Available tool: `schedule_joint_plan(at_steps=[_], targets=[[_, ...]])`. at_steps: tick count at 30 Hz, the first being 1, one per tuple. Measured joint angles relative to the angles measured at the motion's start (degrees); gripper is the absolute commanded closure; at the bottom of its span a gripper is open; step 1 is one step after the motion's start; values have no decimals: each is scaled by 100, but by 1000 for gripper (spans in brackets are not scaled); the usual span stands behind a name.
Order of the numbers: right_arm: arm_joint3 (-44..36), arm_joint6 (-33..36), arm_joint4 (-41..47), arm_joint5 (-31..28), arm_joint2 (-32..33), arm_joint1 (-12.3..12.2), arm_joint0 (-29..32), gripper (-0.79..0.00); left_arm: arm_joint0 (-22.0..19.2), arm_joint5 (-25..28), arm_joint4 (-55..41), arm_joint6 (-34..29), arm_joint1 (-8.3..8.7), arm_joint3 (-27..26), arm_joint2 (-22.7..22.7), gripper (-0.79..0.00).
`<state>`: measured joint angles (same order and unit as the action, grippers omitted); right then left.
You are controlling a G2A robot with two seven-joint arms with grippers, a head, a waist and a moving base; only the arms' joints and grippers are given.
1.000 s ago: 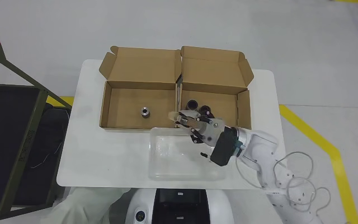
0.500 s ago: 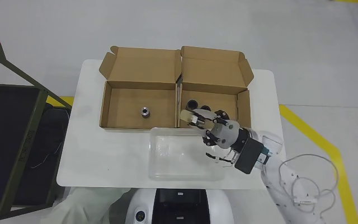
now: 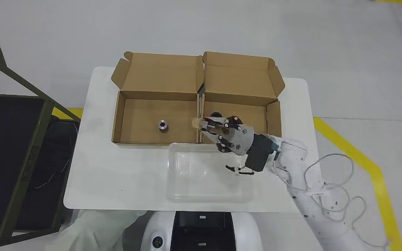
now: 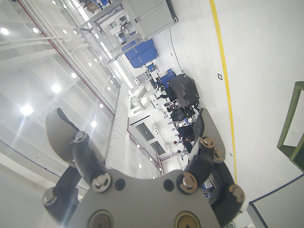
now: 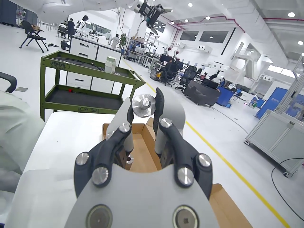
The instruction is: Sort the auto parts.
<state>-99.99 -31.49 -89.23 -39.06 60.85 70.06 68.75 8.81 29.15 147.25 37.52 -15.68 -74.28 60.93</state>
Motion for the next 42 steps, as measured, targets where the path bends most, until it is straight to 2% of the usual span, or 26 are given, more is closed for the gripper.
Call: schedule_joint_plan(at_steps=[15, 22, 31, 42], targets=[[1105, 1083, 262, 242, -865, 243, -787, 0, 0, 0, 0, 0, 0, 0, 0, -785], [1794, 1666, 514, 180, -1225, 395, -1222, 0, 0, 0, 0, 0, 0, 0, 0, -785], [2835, 2061, 822, 382, -1814, 713, -1870, 0, 0, 0, 0, 0, 0, 0, 0, -785], [3876, 2949, 826, 870, -2621, 1260, -2699, 0, 0, 0, 0, 0, 0, 0, 0, -785]])
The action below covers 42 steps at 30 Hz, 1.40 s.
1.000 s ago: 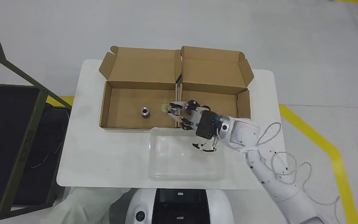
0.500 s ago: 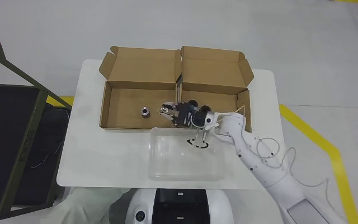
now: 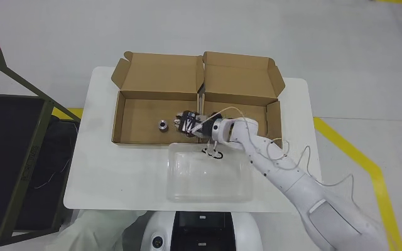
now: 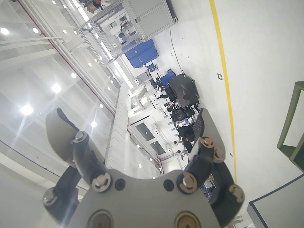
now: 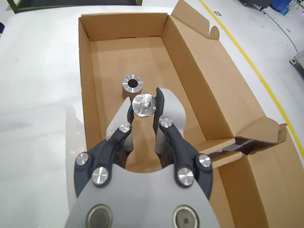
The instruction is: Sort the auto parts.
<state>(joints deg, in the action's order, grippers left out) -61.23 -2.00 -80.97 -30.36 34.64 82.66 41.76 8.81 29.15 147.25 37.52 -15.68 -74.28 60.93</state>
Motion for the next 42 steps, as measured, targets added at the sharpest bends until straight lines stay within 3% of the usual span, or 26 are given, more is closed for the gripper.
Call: schedule_joint_plan(at_steps=[5, 17, 21, 28, 33, 35, 42], targets=[[437, 300, 31, 311, -267, 270, -271, 0, 0, 0, 0, 0, 0, 0, 0, -785], [1459, 853, 439, 324, -568, 815, -765, 0, 0, 0, 0, 0, 0, 0, 0, -785], [1736, 994, 531, 266, -617, 952, -867, -99, 0, 0, 0, 0, 0, 0, 0, -785], [2132, 1136, 636, 179, -671, 1162, -1020, -123, 0, 0, 0, 0, 0, 0, 0, -785], [2366, 1176, 664, 127, -681, 1279, -1106, -222, 0, 0, 0, 0, 0, 0, 0, -785], [2445, 1163, 663, 104, -681, 1318, -1134, -314, 0, 0, 0, 0, 0, 0, 0, -785], [2501, 1045, 616, 50, -628, 1385, -1216, -345, 0, 0, 0, 0, 0, 0, 0, -785]])
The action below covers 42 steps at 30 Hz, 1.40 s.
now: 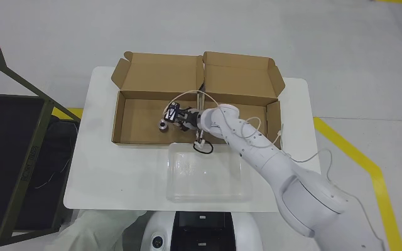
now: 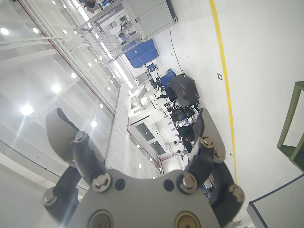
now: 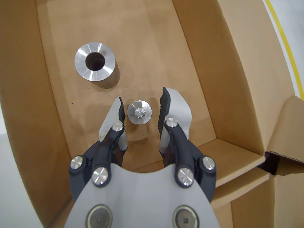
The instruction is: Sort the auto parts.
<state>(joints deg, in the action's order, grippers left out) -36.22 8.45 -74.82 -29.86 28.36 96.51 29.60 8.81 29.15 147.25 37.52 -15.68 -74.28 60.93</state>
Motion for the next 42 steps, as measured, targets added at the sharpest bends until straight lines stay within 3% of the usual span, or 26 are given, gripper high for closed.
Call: schedule_joint_plan(at_steps=[7, 18, 29, 31, 38, 42], targets=[[-432, -157, -161, -61, 156, -84, 46, -366, 0, 0, 0, 0, 0, 0, 0, -785], [-1725, 19, -545, 39, 890, -564, 577, -376, 0, 0, 0, 0, 0, 0, 0, -785], [-3897, 315, -1032, -185, 2196, -1239, 1994, -449, 0, 0, 0, 0, 0, 0, 0, -785], [-4200, 358, -1070, -260, 2405, -1323, 2227, -502, 0, 0, 0, 0, 0, 0, 0, -785], [-5013, 350, -1162, -446, 3051, -1556, 2945, -511, 0, 0, 0, 0, 0, 0, 0, -785], [-5295, 201, -1221, -410, 3375, -1657, 3305, -566, 0, 0, 0, 0, 0, 0, 0, -785]])
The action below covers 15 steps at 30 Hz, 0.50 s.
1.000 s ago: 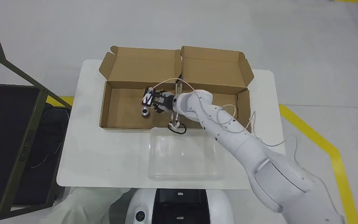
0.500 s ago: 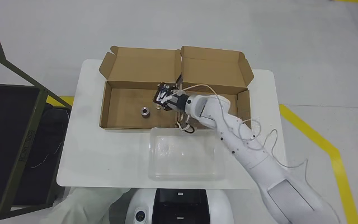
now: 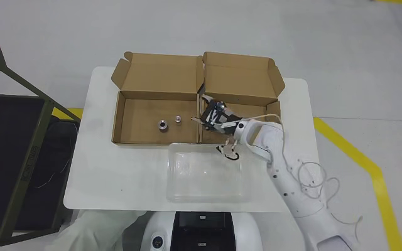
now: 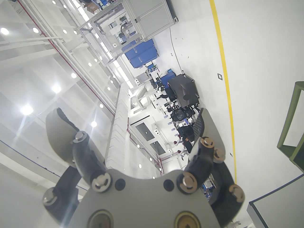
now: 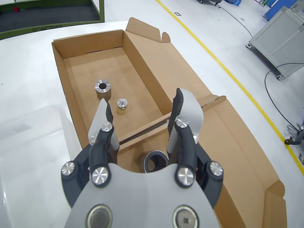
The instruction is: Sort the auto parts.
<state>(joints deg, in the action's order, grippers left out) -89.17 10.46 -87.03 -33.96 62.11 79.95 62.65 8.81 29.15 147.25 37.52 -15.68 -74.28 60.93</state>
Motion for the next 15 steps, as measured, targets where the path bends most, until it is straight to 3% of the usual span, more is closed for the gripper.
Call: schedule_joint_plan(at_steps=[5, 15], targets=[[-356, -311, -105, -69, 461, -139, 494, -711, 0, 0, 0, 0, 0, 0, 0, -785], [-984, -691, -348, -73, 1239, -360, 1374, -748, 0, 0, 0, 0, 0, 0, 0, -785]])
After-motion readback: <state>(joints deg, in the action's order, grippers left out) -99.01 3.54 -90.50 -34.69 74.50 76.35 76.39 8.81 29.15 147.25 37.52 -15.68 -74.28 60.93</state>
